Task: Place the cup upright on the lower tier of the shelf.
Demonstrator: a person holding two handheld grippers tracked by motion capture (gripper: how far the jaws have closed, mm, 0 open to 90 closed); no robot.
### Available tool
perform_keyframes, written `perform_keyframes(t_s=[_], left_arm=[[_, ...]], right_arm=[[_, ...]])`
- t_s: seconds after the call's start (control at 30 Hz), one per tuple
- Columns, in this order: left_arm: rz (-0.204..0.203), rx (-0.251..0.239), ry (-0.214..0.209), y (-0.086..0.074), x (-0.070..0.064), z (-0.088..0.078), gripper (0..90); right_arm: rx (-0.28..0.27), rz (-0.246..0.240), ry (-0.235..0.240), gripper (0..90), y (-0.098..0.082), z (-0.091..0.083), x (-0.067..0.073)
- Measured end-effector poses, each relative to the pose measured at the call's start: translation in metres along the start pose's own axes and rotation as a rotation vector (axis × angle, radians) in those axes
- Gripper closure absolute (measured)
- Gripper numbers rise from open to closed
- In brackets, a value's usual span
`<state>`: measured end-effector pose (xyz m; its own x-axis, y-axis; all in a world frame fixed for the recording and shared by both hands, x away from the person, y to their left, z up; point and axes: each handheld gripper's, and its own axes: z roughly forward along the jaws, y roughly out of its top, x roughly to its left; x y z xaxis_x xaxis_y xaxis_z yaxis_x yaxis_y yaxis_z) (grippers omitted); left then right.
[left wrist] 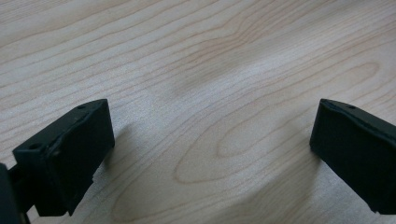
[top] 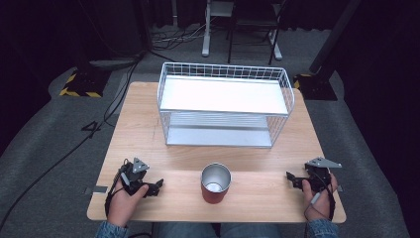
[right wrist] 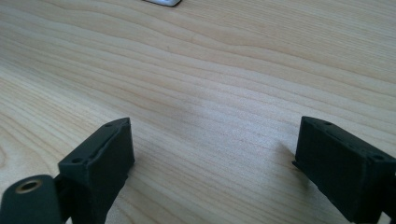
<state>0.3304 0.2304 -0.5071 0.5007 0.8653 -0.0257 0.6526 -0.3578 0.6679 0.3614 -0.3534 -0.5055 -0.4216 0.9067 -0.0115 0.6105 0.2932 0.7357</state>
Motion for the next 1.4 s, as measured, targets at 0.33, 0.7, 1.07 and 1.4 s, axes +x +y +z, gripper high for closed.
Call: perform_keyframes(t_s=[0.33, 0.7, 1.07, 1.4], left_arm=[[-0.068, -0.06, -0.01, -0.001, 0.004, -0.006, 15.6], [-0.081, -0.244, -0.029, 0.004, -0.01, -0.031, 16.5], [-0.012, -0.298, -0.041, 0.003, -0.04, -0.047, 16.4], [0.017, -0.34, -0.104, -0.002, -0.067, -0.058, 16.4]], right_arm=[[0.0, 0.0, 0.0, 11.8, 0.0, 0.0, 0.0], [0.0, -0.002, 0.001, 11.9, 0.0, 0.0, 0.0], [0.0, -0.002, 0.001, 12.0, 0.0, 0.0, 0.0], [0.0, -0.002, 0.001, 11.9, 0.0, 0.0, 0.0]])
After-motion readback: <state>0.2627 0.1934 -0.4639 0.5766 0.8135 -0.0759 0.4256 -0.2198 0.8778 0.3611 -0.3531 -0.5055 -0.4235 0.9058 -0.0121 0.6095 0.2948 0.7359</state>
